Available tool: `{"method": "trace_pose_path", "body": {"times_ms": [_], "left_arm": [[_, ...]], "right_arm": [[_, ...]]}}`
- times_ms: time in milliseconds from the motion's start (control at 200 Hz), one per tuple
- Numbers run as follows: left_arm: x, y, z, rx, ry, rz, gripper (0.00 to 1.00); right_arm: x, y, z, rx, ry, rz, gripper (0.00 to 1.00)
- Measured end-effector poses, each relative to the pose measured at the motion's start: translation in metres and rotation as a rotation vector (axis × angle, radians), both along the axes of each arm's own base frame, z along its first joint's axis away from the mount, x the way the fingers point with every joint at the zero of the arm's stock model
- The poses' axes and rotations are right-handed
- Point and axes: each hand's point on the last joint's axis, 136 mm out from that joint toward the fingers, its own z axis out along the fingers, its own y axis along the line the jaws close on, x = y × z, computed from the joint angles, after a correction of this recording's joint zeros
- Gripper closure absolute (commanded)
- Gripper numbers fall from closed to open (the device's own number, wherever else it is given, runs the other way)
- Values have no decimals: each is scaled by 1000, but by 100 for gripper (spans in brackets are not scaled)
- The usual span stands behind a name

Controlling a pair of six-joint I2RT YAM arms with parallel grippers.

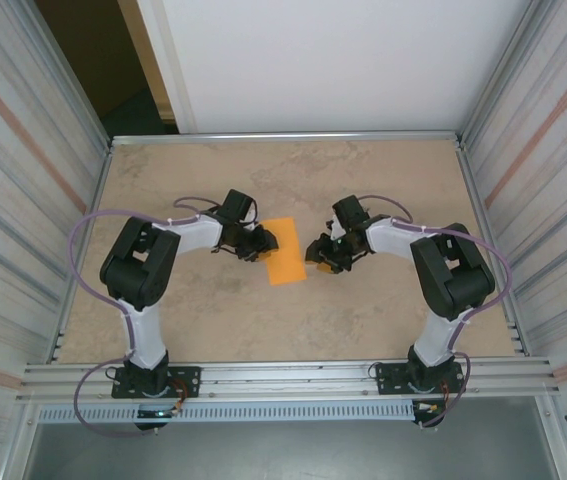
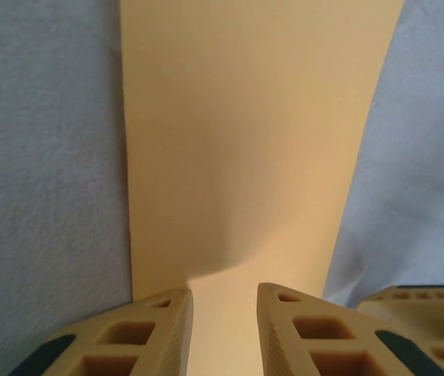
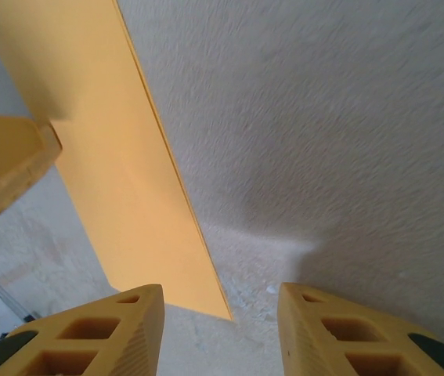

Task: Fold a paper plane with a square sheet of paper (pick it up from the middle)
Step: Fold the triangle a second time at the center of the table.

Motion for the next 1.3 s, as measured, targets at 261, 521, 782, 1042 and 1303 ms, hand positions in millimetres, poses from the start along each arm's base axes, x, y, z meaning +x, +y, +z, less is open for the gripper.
{"method": "trace_pose_path", "body": {"times_ms": [261, 521, 782, 1042, 1303], "left_arm": [[0, 1, -1, -13, 40, 39, 71], [0, 1, -2, -26, 80, 64, 72], [0, 0, -2, -56, 115, 78, 72], [0, 1, -2, -73, 136, 85, 73], [0, 1, -3, -75, 140, 86, 74]], "right_arm": [[-11, 9, 1, -1, 23, 16, 67], [-15, 12, 0, -6, 28, 26, 68], [-18, 15, -1, -10, 35, 39, 68], [-21, 17, -4, -14, 51, 47, 68], [-24, 20, -9, -5, 73, 59, 70]]}}
